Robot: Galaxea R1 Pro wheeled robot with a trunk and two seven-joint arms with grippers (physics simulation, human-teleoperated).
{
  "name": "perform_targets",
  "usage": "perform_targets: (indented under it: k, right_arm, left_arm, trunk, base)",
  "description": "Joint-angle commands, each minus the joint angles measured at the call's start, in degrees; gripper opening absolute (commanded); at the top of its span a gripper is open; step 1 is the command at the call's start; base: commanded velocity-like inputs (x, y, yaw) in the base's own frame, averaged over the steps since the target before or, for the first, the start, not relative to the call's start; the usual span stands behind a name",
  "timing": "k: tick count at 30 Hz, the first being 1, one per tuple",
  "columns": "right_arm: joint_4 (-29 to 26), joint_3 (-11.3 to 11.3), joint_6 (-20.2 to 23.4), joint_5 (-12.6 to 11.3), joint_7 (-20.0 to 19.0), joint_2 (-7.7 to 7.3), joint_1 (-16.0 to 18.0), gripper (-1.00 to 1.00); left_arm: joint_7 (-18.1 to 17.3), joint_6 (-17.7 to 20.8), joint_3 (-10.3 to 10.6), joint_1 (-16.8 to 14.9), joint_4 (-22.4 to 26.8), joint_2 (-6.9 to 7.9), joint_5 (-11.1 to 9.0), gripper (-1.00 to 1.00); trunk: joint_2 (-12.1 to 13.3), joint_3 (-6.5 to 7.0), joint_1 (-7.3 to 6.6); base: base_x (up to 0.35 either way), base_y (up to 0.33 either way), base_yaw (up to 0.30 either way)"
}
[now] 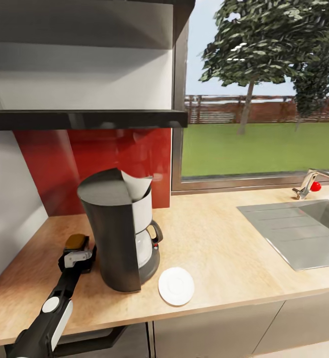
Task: Set up a coffee station on the kitchen countertop: keep the coffee maker on the countertop, move the bottle of coffee from the kitchen shelf to the counter next to the coffee maker, place a paper coffee filter on top of the coffee maker, put the saucer next to the coffee maker with the coffee cup on the saucer, and place the electric kettle next to the coffee maker.
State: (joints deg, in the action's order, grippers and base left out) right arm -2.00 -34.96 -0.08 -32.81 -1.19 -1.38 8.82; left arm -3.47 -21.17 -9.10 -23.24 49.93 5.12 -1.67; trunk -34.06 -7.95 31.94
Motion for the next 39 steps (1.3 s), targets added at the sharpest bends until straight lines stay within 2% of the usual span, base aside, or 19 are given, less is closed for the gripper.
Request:
perform_targets:
  k: [1, 21, 25, 27, 30, 31, 37, 39]
  right_arm:
    - [-0.02, -0.46, -0.01, -0.59, -0.12, -0.02, 0.02, 1.00]
    - [0.00, -0.51, -0.01, -0.59, -0.12, -0.02, 0.06, 1.00]
    - [-0.02, -0.50, -0.01, -0.59, -0.12, -0.02, 0.05, 1.00]
    - [-0.05, -0.47, -0.01, -0.59, -0.12, -0.02, 0.06, 1.00]
    - [-0.14, -0.46, -0.01, -0.59, -0.12, -0.01, 0.06, 1.00]
    - [-0.18, -0.46, -0.01, -0.59, -0.12, 0.04, 0.06, 1.00]
    - [-0.26, -0.38, -0.01, -0.59, -0.12, 0.13, 0.06, 1.00]
    - [-0.27, -0.38, -0.01, -0.59, -0.14, 0.14, 0.06, 1.00]
  left_arm:
    - [-0.36, -0.15, -0.11, -0.05, -0.05, -0.02, -0.18, 1.00]
    - [-0.43, -0.19, -0.04, 0.02, -0.14, -0.02, -0.21, 1.00]
    - [-0.94, -0.43, -0.01, 2.32, 0.25, -0.02, -0.32, 1.00]
    - [-1.75, -3.28, 0.26, 5.69, 1.85, -0.06, -0.40, 1.00]
    - [-4.11, -10.60, 1.01, 10.41, 4.07, -0.09, -0.58, 1.00]
    - [-5.77, -15.50, 1.29, 15.79, 7.33, -0.10, -0.86, 1.00]
    - [-6.42, -19.99, 1.43, 26.04, 14.97, -0.11, -1.04, 1.00]
    - [-6.40, -22.17, 1.44, 28.37, 15.93, -0.11, -1.05, 1.00]
  trunk:
    - [-0.09, -0.10, 0.00]
    - [-0.09, -0.10, 0.00]
    - [-0.09, -0.10, 0.00]
    - [-0.09, -0.10, 0.00]
    - [-0.09, -0.10, 0.00]
    - [-0.09, -0.10, 0.00]
    - [-0.09, -0.10, 0.00]
    - [-0.09, -0.10, 0.00]
  base:
    - [-0.226, 0.000, 0.000]
    - [-0.328, 0.000, 0.000]
    - [-0.232, 0.000, 0.000]
    - [-0.061, 0.000, 0.000]
    - [-0.021, 0.000, 0.000]
    - [-0.003, 0.000, 0.000]
    - [-0.001, 0.000, 0.000]
    - [0.000, 0.000, 0.000]
